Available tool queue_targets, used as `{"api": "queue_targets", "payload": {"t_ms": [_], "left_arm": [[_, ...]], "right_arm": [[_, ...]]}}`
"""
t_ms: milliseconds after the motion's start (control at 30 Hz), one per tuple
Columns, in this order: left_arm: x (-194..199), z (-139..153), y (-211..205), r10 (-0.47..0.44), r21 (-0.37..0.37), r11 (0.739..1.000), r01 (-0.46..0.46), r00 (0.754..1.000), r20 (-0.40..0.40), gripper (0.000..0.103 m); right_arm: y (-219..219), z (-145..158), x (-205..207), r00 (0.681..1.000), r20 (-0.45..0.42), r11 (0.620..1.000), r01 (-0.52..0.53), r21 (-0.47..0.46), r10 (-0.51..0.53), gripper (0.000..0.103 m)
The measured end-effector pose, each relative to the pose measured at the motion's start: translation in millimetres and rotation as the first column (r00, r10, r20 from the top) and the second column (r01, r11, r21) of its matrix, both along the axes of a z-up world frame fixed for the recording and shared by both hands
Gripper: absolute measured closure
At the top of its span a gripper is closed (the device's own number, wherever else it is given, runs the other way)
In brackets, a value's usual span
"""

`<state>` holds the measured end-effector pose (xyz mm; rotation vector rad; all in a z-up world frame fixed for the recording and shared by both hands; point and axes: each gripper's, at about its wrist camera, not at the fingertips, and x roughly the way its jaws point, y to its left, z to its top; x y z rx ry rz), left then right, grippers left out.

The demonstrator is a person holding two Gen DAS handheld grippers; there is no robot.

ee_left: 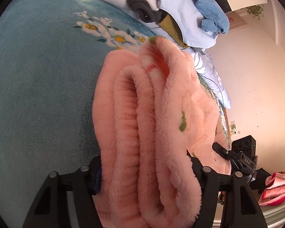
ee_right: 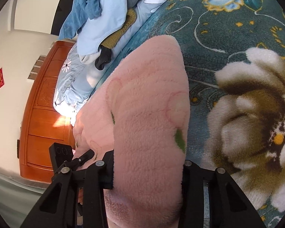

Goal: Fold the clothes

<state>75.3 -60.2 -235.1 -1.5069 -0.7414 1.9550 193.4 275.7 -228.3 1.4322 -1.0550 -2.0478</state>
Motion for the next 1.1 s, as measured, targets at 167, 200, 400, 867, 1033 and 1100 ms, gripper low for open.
{"api": "queue_targets", "payload": {"t_ms": [167, 200, 400, 867, 1033, 1100], "left_arm": [[18.8, 14.1, 10.9, 0.012, 0.012, 1.0, -0.012, 1.0, -0.022, 0.044], [23.4, 17.7, 15.8, 0.006, 0.018, 1.0, -0.005, 1.0, -0.026, 0.045], [41.0, 37.1, 76.1, -0.073, 0.061, 0.995, 0.076, 0.997, -0.037, 0.046], [59.4, 61.5, 362.6, -0.379, 0.083, 0.92, 0.383, 0.923, -0.063, 0.046], [79.8, 48.3, 451.2, -0.445, 0.121, 0.887, 0.446, 0.895, -0.034, 0.046], [92.0, 47.1, 472.8, -0.465, 0.132, 0.876, 0.465, 0.885, -0.034, 0.046]], "right_arm": [[6.9, 16.4, 5.3, 0.999, -0.022, 1.0, -0.027, -0.012, 0.027, 0.064], [10.4, 19.5, 7.0, 0.999, -0.023, 0.999, -0.031, -0.005, 0.031, 0.064], [62.3, 42.9, 19.3, 0.999, -0.039, 1.0, -0.02, -0.009, 0.019, 0.065], [291.6, 86.9, 55.0, 0.988, -0.021, 0.983, 0.155, 0.1, -0.153, 0.065], [364.9, 85.4, 65.9, 0.983, 0.018, 0.971, 0.177, 0.16, -0.183, 0.065], [390.2, 85.6, 67.8, 0.982, 0.029, 0.964, 0.178, 0.195, -0.187, 0.065]]}}
